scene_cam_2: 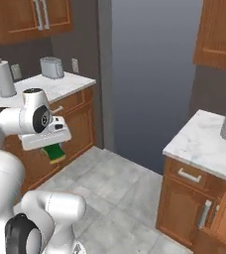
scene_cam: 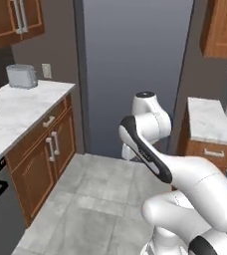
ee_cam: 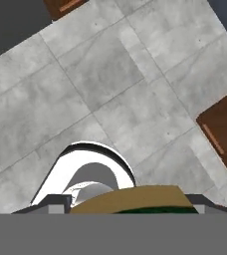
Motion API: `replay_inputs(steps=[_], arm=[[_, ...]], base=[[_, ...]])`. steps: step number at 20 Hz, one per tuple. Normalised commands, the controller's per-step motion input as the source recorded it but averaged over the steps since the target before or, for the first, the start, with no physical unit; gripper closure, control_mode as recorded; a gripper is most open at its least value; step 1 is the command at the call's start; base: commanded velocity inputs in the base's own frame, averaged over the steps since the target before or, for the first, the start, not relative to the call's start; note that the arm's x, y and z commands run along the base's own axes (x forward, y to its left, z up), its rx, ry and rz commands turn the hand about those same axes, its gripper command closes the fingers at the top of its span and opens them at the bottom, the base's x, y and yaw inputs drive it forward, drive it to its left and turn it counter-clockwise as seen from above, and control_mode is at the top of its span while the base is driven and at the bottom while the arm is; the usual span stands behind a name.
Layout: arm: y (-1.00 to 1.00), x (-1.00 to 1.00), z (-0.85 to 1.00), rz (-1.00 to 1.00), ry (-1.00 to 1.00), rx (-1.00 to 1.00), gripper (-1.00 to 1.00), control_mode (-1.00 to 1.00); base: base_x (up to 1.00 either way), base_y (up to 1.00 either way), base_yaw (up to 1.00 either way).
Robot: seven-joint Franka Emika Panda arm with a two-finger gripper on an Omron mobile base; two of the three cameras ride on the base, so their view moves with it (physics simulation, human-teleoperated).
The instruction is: Restock the sink supplies by placing the sponge and soap dispenser on the counter and next to the sink. Make sure the soap dispenser is upright.
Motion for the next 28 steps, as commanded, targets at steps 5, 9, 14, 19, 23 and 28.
replay_inputs(steps=[5,9,14,19,23,28], arm=[[0.0,0.0,0.0,0.0,0.0,0.0,1.0,1.0],[0.0,0.0,0.0,0.0,0.0,0.0,1.0,1.0],[0.0,0.0,0.0,0.0,0.0,0.0,1.0,1.0],[0.0,0.0,0.0,0.0,0.0,0.0,1.0,1.0],[0.0,0.0,0.0,0.0,0.0,0.0,1.0,1.0],[0.0,0.0,0.0,0.0,0.0,0.0,1.0,1.0]], base=[[-0.23,1.0,0.66],[-0.17,0.73,0.67],[-0.06,0.42,0.68],[0.11,0.35,0.6],[0.18,0.53,0.53],[0.27,0.7,0.32]])
